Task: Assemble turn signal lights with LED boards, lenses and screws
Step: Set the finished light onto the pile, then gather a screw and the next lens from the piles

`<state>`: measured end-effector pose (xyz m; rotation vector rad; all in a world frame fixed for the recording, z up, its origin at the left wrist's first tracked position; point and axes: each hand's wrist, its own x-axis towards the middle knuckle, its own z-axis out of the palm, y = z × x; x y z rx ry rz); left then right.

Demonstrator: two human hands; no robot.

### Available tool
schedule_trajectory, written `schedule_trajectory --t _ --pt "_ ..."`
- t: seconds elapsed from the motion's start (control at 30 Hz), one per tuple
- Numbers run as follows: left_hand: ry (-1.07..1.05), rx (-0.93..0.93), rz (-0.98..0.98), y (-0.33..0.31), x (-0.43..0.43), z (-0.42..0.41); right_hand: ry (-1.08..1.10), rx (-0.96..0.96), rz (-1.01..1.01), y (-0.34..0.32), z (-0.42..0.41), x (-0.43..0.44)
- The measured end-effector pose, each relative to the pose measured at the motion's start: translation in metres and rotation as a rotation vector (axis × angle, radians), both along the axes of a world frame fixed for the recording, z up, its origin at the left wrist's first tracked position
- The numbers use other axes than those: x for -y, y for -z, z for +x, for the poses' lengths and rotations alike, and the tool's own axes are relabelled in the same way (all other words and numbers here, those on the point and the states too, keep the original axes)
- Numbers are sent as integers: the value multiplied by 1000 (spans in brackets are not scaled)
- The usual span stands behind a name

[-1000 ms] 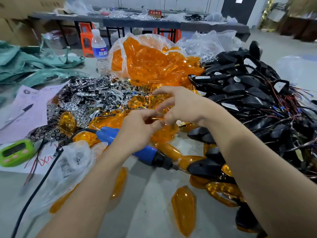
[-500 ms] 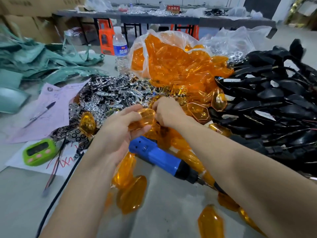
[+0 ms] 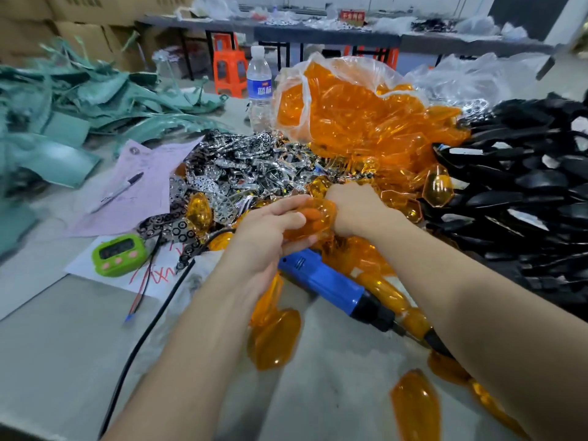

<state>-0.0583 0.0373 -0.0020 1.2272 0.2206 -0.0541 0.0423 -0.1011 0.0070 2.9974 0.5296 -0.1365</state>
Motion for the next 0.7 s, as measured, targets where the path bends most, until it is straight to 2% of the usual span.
schedule_trajectory --t 0.1,0.17,0.2,0.27,0.37,0.43,0.57,0.7 --pt "78 17 140 3 -4 -6 23 216 33 -4 -15 2" --pt "107 44 202 3 -8 -9 75 241 115 -11 -17 13" --pt "102 55 213 3 -9 -10 129 183 247 -16 -18 20" --pt "62 68 169 2 -7 -10 208 33 665 -26 -25 34" --pt "-72 56 21 3 3 -10 234 -42 1279 -28 -54 47" --pt "-174 57 1 5 9 -8 218 -99 1475 -22 -76 49" --pt "-158 131 66 13 19 -9 82 -208 1435 0 -101 48" --pt "-31 211 184 29 24 -16 -46 -110 1346 18 -104 54"
